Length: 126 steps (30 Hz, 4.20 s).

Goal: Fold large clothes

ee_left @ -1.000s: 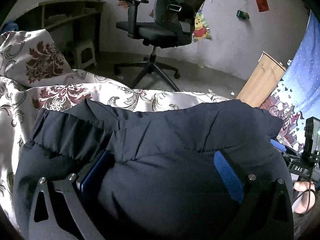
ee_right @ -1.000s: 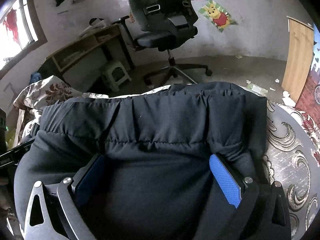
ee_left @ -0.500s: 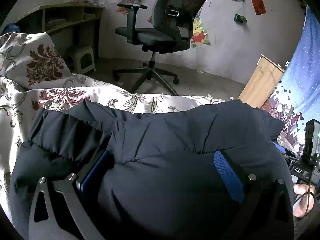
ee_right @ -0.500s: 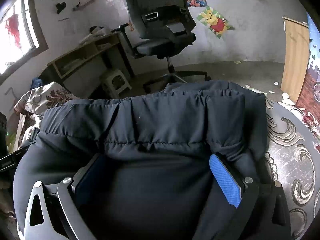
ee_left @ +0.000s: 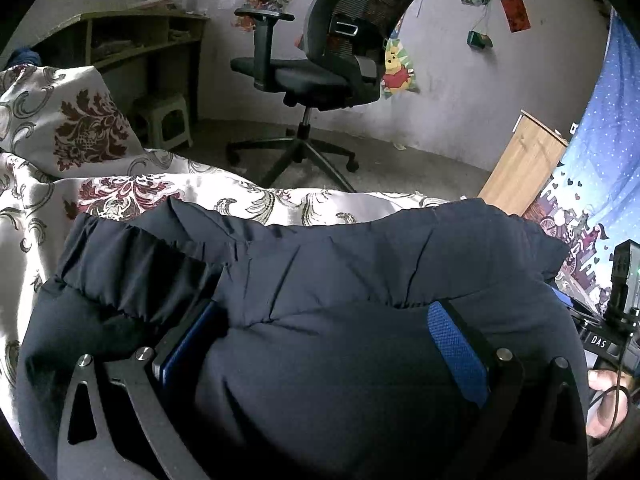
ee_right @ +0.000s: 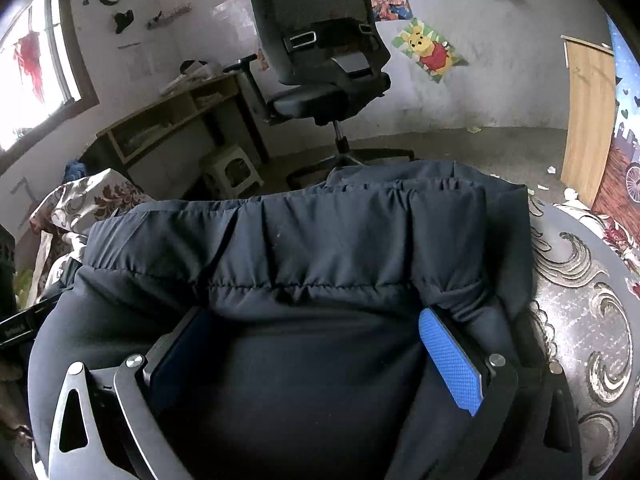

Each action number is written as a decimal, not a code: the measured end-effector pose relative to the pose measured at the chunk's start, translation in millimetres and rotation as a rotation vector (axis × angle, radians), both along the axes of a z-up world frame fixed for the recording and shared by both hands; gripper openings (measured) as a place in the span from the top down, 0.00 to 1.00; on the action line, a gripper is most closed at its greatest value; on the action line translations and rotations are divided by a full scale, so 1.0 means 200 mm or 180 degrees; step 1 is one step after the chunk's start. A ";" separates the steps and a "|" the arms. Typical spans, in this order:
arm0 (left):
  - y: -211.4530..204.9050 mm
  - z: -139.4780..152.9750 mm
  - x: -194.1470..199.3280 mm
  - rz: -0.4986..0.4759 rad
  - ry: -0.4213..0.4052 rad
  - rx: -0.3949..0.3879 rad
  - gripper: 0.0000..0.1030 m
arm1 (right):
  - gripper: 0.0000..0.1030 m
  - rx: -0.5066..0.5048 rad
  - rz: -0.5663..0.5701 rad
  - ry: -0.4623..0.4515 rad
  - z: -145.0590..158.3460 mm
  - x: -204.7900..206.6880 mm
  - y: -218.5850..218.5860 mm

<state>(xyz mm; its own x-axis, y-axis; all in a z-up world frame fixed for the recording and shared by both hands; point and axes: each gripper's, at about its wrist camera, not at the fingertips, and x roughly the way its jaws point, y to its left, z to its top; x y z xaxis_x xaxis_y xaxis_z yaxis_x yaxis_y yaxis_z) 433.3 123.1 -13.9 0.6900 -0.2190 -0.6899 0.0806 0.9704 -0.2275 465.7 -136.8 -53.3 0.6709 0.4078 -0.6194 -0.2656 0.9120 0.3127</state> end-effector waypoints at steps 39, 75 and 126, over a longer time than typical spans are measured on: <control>0.61 0.07 -0.50 0.0785 -0.0103 -0.0265 0.01 | 0.00 -0.0439 -0.0302 0.0104 0.07 -0.18 -0.35; 0.92 -0.21 -0.28 0.0057 0.0723 -0.1679 0.11 | 0.00 0.0325 0.0480 0.0829 -0.09 0.05 -0.37; 0.41 0.44 -0.70 -0.0038 0.0495 -0.1043 0.90 | 0.86 0.0560 0.0444 0.0287 0.50 -0.52 -0.46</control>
